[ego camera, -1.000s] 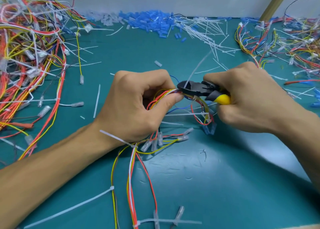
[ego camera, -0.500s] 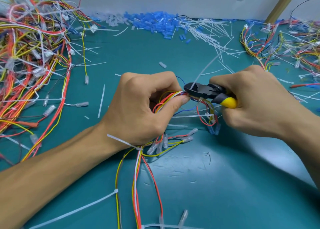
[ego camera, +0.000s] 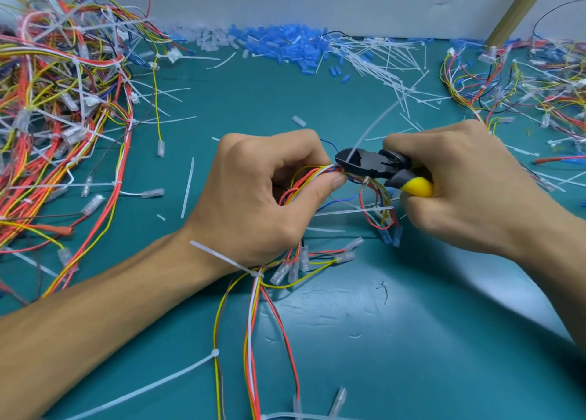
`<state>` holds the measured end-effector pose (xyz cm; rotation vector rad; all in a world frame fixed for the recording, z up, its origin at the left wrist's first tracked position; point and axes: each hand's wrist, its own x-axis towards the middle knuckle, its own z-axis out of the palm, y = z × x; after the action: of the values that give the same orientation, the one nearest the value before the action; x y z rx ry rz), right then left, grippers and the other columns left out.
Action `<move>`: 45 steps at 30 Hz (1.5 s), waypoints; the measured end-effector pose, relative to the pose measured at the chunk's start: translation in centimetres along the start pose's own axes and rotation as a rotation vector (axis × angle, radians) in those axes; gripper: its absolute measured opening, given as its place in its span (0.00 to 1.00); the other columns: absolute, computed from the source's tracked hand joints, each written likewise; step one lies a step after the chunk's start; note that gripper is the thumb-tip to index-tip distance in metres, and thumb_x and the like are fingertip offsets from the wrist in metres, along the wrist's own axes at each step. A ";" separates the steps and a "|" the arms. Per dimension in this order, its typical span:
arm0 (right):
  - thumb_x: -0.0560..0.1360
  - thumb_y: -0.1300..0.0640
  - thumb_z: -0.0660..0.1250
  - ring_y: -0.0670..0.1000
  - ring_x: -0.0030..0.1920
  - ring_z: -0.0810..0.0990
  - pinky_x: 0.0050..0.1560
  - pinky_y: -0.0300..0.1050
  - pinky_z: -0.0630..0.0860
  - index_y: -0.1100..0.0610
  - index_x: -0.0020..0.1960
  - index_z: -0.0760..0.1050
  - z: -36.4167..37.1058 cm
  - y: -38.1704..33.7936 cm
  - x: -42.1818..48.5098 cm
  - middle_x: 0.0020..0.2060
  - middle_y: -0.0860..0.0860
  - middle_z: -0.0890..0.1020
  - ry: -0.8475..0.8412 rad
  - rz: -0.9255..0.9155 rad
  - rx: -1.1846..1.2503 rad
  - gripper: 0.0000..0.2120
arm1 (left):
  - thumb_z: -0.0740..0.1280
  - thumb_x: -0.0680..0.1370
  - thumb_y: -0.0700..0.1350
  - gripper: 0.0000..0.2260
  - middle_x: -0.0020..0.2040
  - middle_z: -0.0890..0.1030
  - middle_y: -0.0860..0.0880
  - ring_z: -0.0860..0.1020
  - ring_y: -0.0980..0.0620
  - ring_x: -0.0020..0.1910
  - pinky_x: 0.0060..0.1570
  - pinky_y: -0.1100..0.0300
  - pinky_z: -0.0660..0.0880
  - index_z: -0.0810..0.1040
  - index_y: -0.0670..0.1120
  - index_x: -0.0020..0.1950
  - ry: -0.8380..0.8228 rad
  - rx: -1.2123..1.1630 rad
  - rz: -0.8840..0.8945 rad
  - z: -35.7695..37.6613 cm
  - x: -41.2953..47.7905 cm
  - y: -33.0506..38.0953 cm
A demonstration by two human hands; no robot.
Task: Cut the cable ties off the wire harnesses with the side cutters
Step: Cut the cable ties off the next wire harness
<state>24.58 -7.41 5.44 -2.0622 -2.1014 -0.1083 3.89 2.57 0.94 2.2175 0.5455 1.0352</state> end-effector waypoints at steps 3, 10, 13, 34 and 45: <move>0.61 0.55 0.57 0.61 0.32 0.64 0.30 0.53 0.66 0.54 0.36 0.62 -0.1 -0.2 0.0 0.26 0.53 0.62 -0.011 0.026 -0.007 0.06 | 0.74 0.77 0.44 0.10 0.29 0.76 0.48 0.72 0.47 0.27 0.29 0.53 0.70 0.80 0.42 0.39 -0.007 0.003 0.001 0.0 0.0 0.0; 0.59 0.55 0.56 0.62 0.33 0.64 0.31 0.53 0.68 0.55 0.37 0.63 -0.1 -0.3 -0.1 0.26 0.52 0.64 -0.005 0.062 -0.057 0.07 | 0.74 0.77 0.44 0.10 0.29 0.76 0.47 0.73 0.45 0.27 0.28 0.53 0.70 0.81 0.41 0.39 0.005 -0.014 -0.010 0.0 0.1 -0.1; 0.59 0.53 0.54 0.64 0.34 0.65 0.31 0.52 0.67 0.56 0.37 0.65 -0.1 -0.3 0.0 0.26 0.54 0.65 -0.007 0.069 -0.091 0.09 | 0.74 0.77 0.44 0.10 0.29 0.76 0.47 0.73 0.45 0.27 0.28 0.53 0.70 0.80 0.41 0.39 0.002 -0.019 -0.012 0.1 0.0 -0.1; 0.61 0.44 0.48 0.64 0.32 0.66 0.29 0.49 0.64 0.54 0.36 0.68 -0.6 -0.2 -0.1 0.24 0.53 0.65 -0.037 0.075 -0.121 0.17 | 0.73 0.77 0.44 0.10 0.28 0.75 0.48 0.72 0.46 0.26 0.28 0.54 0.69 0.80 0.41 0.39 -0.004 -0.016 -0.007 0.1 0.0 0.0; 0.59 0.44 0.46 0.65 0.31 0.66 0.29 0.48 0.63 0.55 0.37 0.66 -0.8 0.1 -0.1 0.24 0.53 0.65 -0.058 0.064 -0.135 0.18 | 0.73 0.77 0.45 0.10 0.28 0.75 0.48 0.71 0.47 0.26 0.28 0.53 0.69 0.80 0.42 0.38 -0.011 -0.002 0.002 0.1 -0.1 0.0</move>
<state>24.78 -7.68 6.16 -2.2332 -2.1132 -0.1877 3.94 2.52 0.84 2.2211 0.5376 1.0235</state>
